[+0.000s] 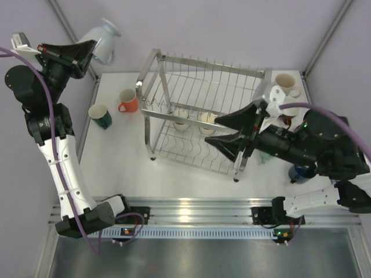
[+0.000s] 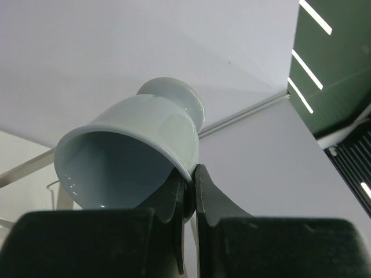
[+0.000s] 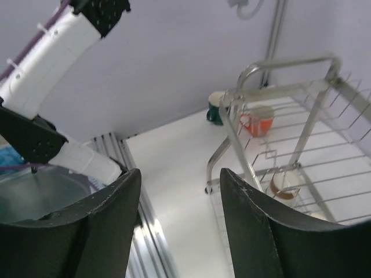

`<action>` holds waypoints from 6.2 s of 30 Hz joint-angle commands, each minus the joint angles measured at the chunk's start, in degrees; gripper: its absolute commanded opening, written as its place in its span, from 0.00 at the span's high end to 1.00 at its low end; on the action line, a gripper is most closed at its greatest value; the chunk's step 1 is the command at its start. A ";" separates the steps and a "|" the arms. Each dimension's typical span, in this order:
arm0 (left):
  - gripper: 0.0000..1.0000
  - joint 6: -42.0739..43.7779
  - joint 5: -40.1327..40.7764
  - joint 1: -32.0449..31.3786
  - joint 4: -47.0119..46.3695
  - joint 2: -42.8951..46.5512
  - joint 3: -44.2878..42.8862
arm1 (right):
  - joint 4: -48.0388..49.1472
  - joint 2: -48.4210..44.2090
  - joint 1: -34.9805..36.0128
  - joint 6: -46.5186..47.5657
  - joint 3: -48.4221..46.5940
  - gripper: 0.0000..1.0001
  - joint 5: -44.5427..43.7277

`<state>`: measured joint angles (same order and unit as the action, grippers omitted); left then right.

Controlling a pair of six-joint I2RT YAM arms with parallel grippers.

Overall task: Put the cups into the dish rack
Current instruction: Pass the cup from the left arm to the right, then place the cup upside down on the dish rack

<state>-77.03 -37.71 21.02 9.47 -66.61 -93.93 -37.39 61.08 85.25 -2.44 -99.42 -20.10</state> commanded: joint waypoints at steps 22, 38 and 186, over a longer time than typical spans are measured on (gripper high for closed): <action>1.00 -24.92 1.15 -30.23 -49.20 -12.49 -3.02 | 6.16 21.38 -46.32 -0.46 -15.66 0.23 63.96; 1.00 -36.69 0.98 -37.89 -64.76 -12.58 8.59 | 17.96 22.06 -50.36 -4.77 -12.99 0.32 57.63; 0.27 34.32 17.15 -37.01 18.56 -6.17 -3.63 | -33.62 23.91 -33.22 -37.11 -18.80 1.00 -23.76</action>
<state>-43.33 -20.01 -16.21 28.71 -75.09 -97.91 -71.11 85.93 51.18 -37.54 -116.66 -38.24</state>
